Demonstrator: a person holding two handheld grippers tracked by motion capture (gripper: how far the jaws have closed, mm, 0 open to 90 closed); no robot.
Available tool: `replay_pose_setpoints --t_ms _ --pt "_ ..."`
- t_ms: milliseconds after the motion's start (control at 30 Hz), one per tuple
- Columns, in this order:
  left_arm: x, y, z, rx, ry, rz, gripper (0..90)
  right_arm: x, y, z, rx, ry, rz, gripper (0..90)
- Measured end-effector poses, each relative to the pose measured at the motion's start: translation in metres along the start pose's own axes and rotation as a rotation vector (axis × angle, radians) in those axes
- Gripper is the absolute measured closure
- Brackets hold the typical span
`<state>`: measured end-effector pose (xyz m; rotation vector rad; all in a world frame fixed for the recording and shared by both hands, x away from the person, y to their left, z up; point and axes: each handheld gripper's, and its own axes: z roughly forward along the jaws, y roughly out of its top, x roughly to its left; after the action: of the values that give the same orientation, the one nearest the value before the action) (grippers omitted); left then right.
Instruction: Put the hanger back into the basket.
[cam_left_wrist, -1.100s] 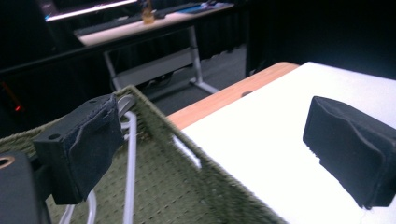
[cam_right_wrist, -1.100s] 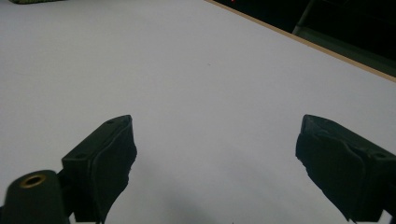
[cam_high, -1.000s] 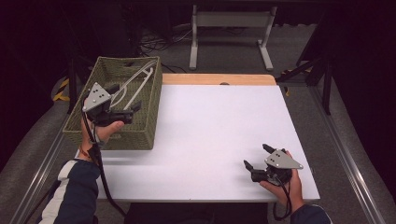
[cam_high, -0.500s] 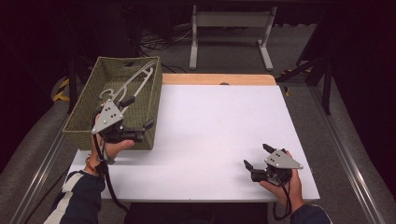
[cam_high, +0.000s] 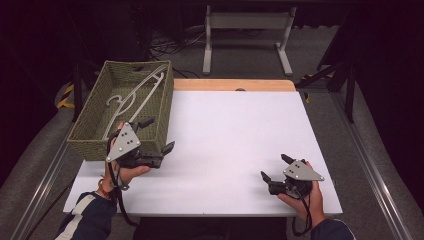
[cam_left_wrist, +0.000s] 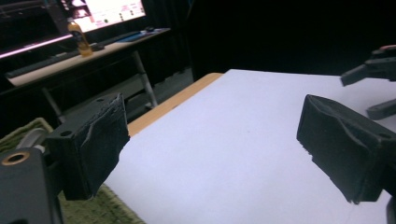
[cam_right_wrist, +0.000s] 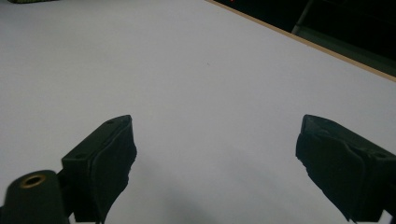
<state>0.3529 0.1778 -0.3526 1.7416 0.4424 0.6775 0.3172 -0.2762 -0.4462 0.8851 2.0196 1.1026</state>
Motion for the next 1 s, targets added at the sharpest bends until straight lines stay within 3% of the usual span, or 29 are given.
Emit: replay_pose_setpoints --t_ms 133,233,400,433,500,600,700,800,1000 --pt "-0.009 -0.006 0.002 0.022 -0.020 0.011 9.1 0.000 0.000 0.000 -0.001 -0.001 0.001 11.8" --pt "-0.015 -0.015 0.003 0.039 -0.018 0.041 9.0 0.000 0.000 0.000 -0.001 -0.002 0.002 11.8" --pt "-0.019 -0.027 0.002 0.056 -0.024 0.040 8.4 0.000 0.001 0.000 -0.006 -0.007 0.008 11.7" --pt "-0.020 -0.030 0.002 0.059 -0.021 0.033 8.1 0.001 0.001 0.000 -0.008 -0.007 0.008 11.7" --pt "-0.022 -0.037 0.002 0.094 0.006 0.062 8.0 0.001 0.002 -0.001 -0.014 -0.008 0.008 11.7" --pt "-0.024 -0.044 0.001 0.113 -0.008 0.039 5.5 0.002 0.003 -0.002 -0.029 -0.014 0.011 11.7" --pt "-0.026 -0.053 0.000 0.135 -0.012 0.042 4.7 0.001 0.003 -0.004 -0.039 -0.017 0.016 11.7" --pt "-0.027 -0.061 -0.002 0.150 -0.029 0.013 4.6 0.001 0.004 -0.004 -0.044 -0.020 0.019 11.4" --pt "-0.022 -0.079 -0.011 0.183 -0.005 0.015 4.4 0.003 0.005 -0.004 -0.050 -0.017 0.024 10.9"
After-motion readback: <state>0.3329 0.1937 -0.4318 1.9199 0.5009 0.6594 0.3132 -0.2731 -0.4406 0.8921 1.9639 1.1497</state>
